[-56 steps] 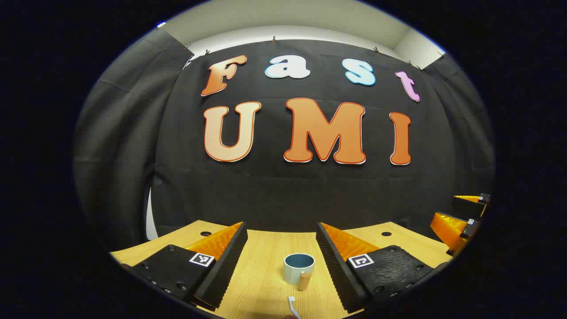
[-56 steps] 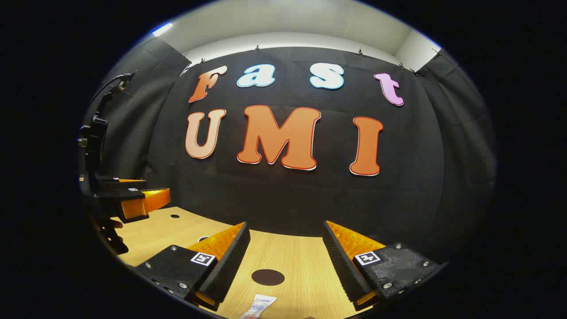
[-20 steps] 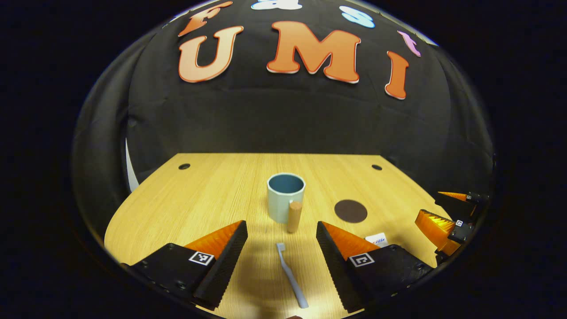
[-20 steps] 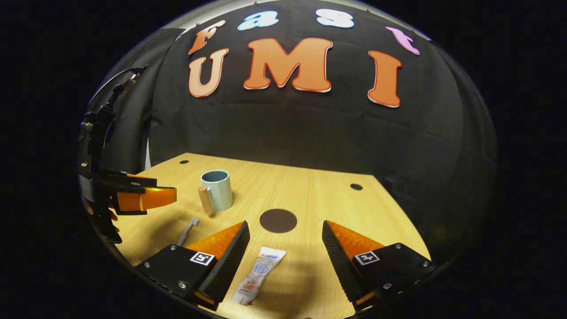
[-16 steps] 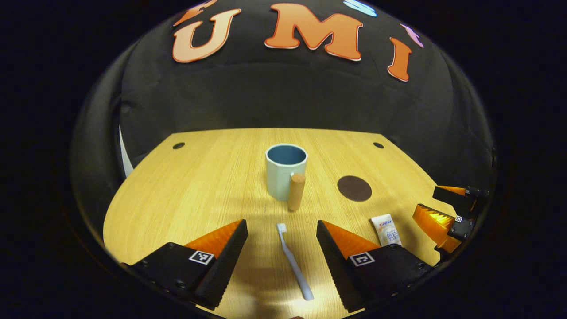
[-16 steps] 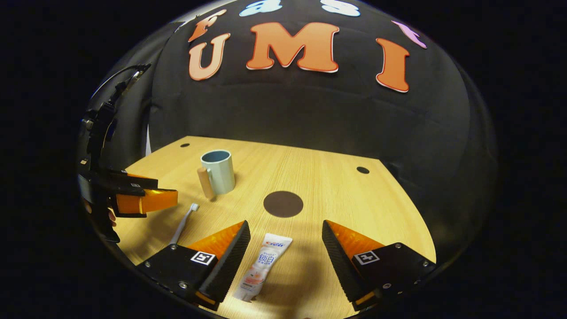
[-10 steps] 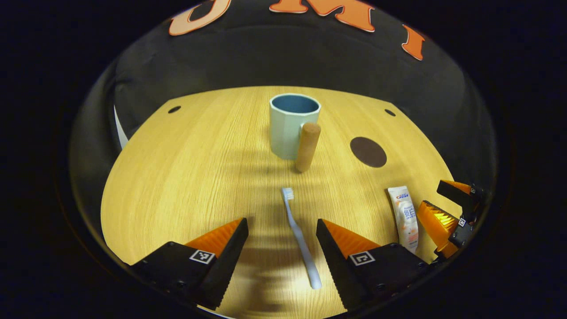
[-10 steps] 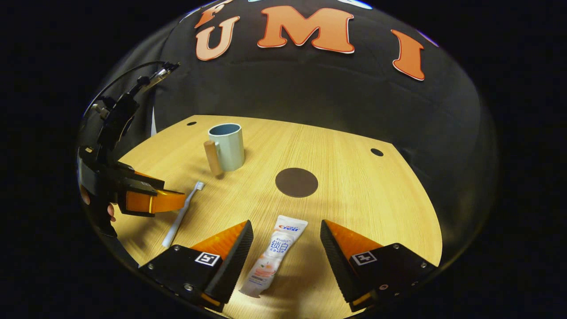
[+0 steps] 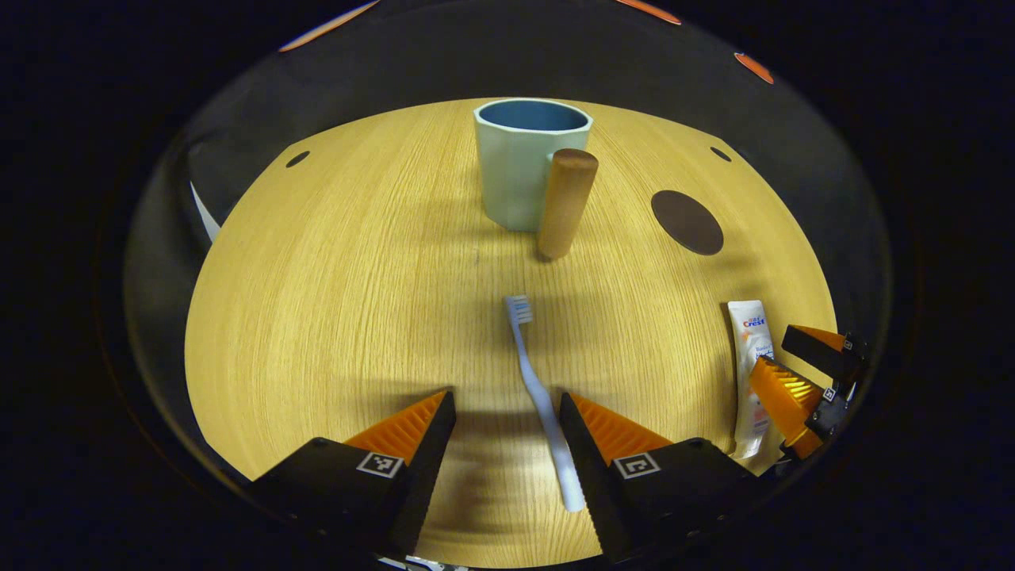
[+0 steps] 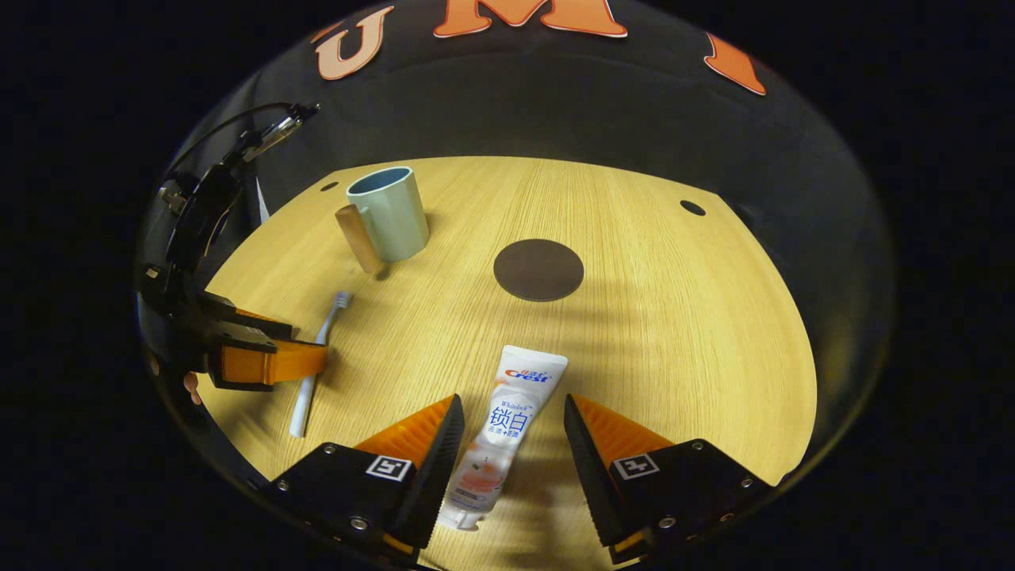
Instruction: Put the toothbrush and toothpaste on the desktop into the cup, then pick up the cup and place it on the coaster on the desktop.
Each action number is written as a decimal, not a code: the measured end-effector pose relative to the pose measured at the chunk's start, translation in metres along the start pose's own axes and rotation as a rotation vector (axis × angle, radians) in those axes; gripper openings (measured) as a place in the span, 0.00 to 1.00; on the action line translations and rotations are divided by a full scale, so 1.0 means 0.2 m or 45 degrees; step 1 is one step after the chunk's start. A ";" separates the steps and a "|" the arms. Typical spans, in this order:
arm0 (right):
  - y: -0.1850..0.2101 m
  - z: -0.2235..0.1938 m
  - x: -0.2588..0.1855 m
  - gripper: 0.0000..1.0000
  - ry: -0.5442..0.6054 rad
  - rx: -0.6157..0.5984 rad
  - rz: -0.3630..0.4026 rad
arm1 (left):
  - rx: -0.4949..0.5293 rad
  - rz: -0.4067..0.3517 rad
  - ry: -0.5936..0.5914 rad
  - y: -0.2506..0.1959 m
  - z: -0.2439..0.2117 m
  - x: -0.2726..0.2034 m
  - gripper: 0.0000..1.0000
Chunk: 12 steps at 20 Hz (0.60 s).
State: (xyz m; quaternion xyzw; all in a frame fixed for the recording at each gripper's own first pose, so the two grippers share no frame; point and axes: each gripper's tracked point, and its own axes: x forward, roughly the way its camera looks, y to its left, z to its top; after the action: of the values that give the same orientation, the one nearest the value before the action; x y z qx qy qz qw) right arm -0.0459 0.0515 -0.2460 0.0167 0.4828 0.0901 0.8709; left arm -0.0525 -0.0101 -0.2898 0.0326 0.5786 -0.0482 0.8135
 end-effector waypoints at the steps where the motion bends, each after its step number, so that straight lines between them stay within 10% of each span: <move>1: 0.00 -0.01 0.02 0.77 0.020 -0.009 -0.008 | 0.003 0.008 0.019 -0.01 0.00 0.02 0.70; 5: 0.00 -0.04 0.08 0.70 0.094 -0.001 -0.007 | -0.014 0.018 0.069 -0.04 0.00 0.02 0.57; 7: 0.03 -0.06 0.10 0.60 0.122 0.029 0.004 | -0.025 0.008 0.079 -0.07 0.00 0.02 0.33; 12: 0.02 -0.05 0.08 0.30 0.124 0.101 0.017 | -0.056 -0.015 0.029 -0.09 0.04 0.02 0.15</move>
State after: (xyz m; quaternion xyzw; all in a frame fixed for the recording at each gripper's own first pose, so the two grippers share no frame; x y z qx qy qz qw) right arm -0.0459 0.0575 -0.2642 0.0500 0.5275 0.0775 0.8445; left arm -0.0458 -0.0283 -0.2900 0.0120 0.5889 -0.0399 0.8071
